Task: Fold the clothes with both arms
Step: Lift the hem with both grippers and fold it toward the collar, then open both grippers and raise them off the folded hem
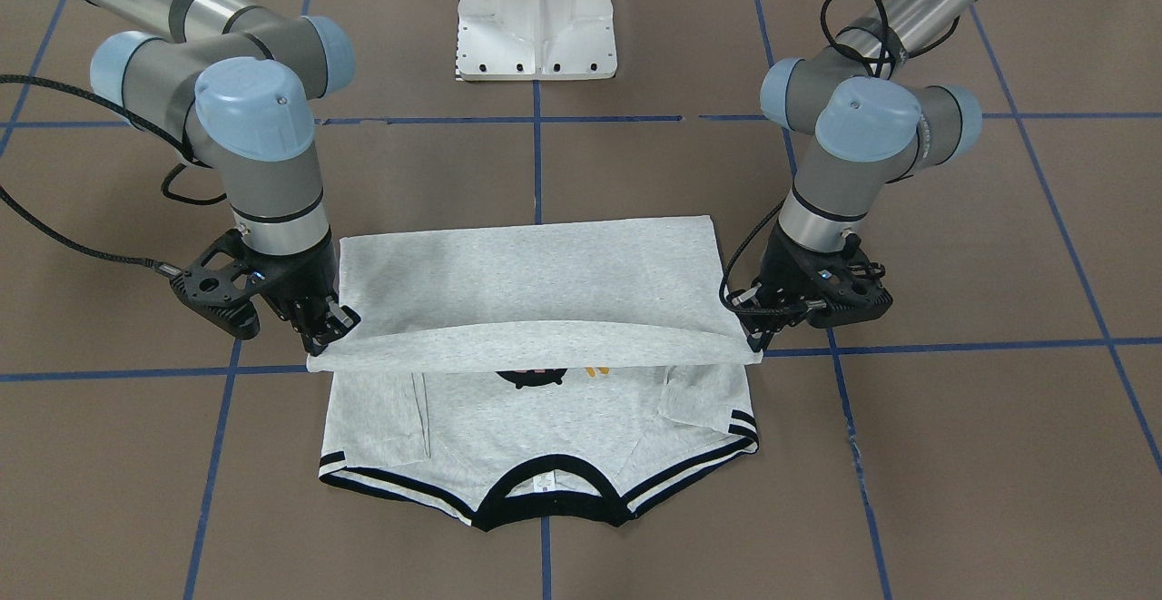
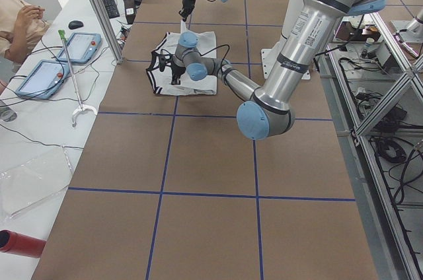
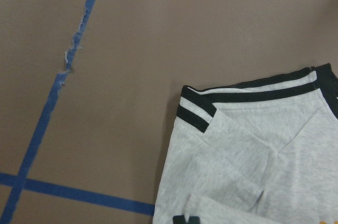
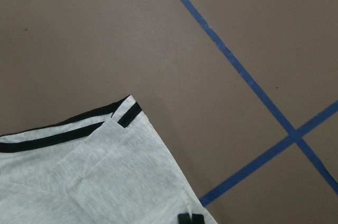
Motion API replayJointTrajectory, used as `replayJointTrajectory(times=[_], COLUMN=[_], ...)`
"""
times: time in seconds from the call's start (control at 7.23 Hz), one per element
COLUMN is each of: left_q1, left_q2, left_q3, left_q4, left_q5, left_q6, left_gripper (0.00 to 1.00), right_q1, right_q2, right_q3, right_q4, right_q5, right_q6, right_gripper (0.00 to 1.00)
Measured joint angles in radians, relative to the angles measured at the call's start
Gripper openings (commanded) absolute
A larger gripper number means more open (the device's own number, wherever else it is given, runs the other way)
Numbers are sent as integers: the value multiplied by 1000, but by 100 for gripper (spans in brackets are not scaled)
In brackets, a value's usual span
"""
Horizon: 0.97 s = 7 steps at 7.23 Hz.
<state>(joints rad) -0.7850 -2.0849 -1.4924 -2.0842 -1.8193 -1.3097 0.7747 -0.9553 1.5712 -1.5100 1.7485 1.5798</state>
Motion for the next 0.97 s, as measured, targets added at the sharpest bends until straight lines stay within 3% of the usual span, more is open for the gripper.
replayJointTrajectory(times=[0.28,0.41,0.55,0.69,0.83,0.97], left_q1=[-1,-1,-2,-4,-8,-16], left_q2=[-15,-20,-23,-25,-26,-27], left_q3=[89,115,128,132,137,150], left_q4=[-94,-124,-139,-143,-145,-154], left_q5=[42,50,52,53,53,54], left_q6=[1,2,2,2,2,3], left_gripper=[0,14,21,23,24,24], right_q1=[14,21,25,28,30,31], right_q2=[37,52,64,75,85,88], right_q3=[-128,-172,-201,-216,-225,-233], right_q4=[105,132,144,150,159,178], right_q5=[1,1,2,1,-1,-5], right_q6=[-1,-2,-4,-7,-9,-11], right_gripper=[0,0,11,62,100,100])
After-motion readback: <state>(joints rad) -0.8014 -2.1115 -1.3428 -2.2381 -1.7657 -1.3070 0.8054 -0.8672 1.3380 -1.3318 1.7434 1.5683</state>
